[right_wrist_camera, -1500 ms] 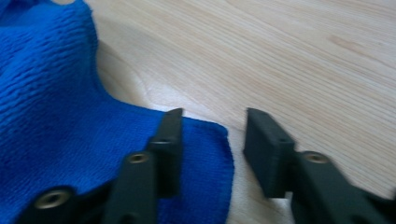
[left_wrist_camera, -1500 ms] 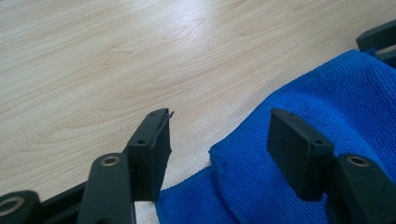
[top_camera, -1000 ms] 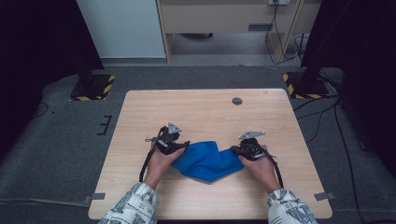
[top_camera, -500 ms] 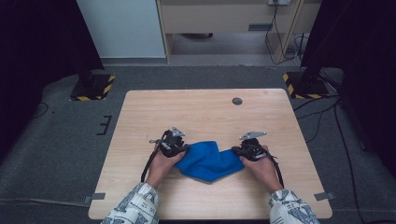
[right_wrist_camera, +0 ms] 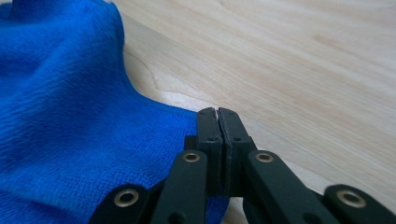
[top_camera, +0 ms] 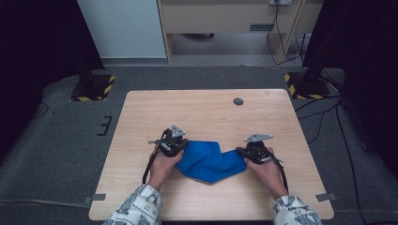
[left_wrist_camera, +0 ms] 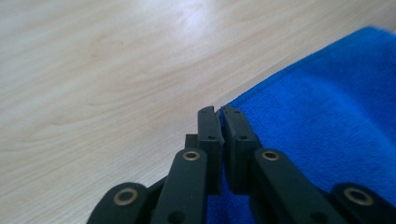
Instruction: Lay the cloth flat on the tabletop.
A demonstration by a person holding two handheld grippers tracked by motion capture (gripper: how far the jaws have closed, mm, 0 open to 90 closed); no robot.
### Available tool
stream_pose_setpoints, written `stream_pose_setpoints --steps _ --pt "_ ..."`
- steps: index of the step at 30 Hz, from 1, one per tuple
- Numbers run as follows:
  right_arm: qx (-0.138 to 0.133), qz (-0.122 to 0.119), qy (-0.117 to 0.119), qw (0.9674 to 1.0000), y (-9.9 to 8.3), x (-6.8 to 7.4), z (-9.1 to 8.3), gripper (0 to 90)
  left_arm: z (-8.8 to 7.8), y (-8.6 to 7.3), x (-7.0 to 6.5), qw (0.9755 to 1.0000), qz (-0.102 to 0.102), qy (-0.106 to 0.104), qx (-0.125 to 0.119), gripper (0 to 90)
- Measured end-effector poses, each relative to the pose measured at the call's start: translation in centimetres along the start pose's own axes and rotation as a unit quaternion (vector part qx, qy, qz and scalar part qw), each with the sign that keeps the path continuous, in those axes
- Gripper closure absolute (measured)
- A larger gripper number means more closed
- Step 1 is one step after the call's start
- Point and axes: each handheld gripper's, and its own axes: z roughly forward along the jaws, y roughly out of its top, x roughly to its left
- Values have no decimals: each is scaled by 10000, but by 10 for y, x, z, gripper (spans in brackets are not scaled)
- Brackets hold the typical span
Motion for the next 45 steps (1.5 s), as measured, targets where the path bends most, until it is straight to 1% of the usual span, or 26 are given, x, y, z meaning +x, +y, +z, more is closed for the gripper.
stream_pose_setpoints --steps 3,4,5,6,7,8,10,11,14,16,18,19,20,23,27,31,32,35,36,37,41,45 --pt "-124 15 -40 9999 3 0 -11 886 -9 2 0 10000 -17 43 -72 867" --pt "-199 -17 -50 9998 5 2 -20 886 -17 2 -2 9999 -17 93 -137 869" --pt "-199 -17 -50 9998 5 2 -20 886 -17 2 -2 9999 -17 93 -137 870" --pt "-257 -53 -65 9996 6 4 -24 886 -22 3 -4 9998 -1 121 -182 870" --pt "-367 -76 -92 9993 9 7 -34 886 -24 3 -5 9997 9 146 -213 870" --pt "-367 -76 -92 9993 9 7 -34 886 -28 3 -6 9995 10 189 -235 870" --pt "-480 -102 -122 9987 12 8 -43 886 -36 2 -10 9991 -2 269 -326 872" --pt "-541 -101 -155 9984 13 7 -48 886 -38 2 -11 9990 -30 271 -350 872" --pt "-652 -64 -211 9976 16 5 -59 886 -44 1 -13 9990 -26 236 -392 872" --pt "-718 -11 -212 9972 19 2 -65 886 -45 3 -12 9988 -26 215 -431 872" --pt "-724 -25 -181 9972 21 -1 -67 886 -44 4 -12 9988 -2 189 -449 872" --pt "-764 -4 -196 9969 25 -5 -68 886 -44 6 -13 9988 12 181 -462 872" --pt "-764 -4 -196 9969 25 -5 -68 886 -43 7 -13 9988 22 163 -463 872" --pt "-807 24 -203 9965 31 -10 -72 886 -43 12 -14 9986 6 149 -512 872" --pt "-925 4 -254 9954 40 -15 -83 886 -46 18 -16 9982 31 155 -570 872" --pt "-1069 -13 -279 9939 48 -13 -97 886 -55 25 -21 9973 65 158 -716 872" --pt "-1099 -40 -294 9935 50 -12 -100 888 -58 27 -23 9971 115 157 -733 872" --pt "-1163 -96 -310 9927 56 -9 -108 887 -62 32 -24 9965 112 154 -812 872" --pt "-1169 -126 -319 9925 57 -9 -110 888 -63 34 -23 9963 74 151 -846 872" --pt "-1203 -130 -319 9921 59 -7 -112 888 -63 34 -23 9963 74 146 -841 873" --pt "-1167 -223 -289 9925 62 -4 -111 889 -64 36 -21 9962 15 135 -866 874" --pt "-1179 -208 -295 9924 64 -4 -111 889 -67 37 -17 9961 26 181 -862 874"
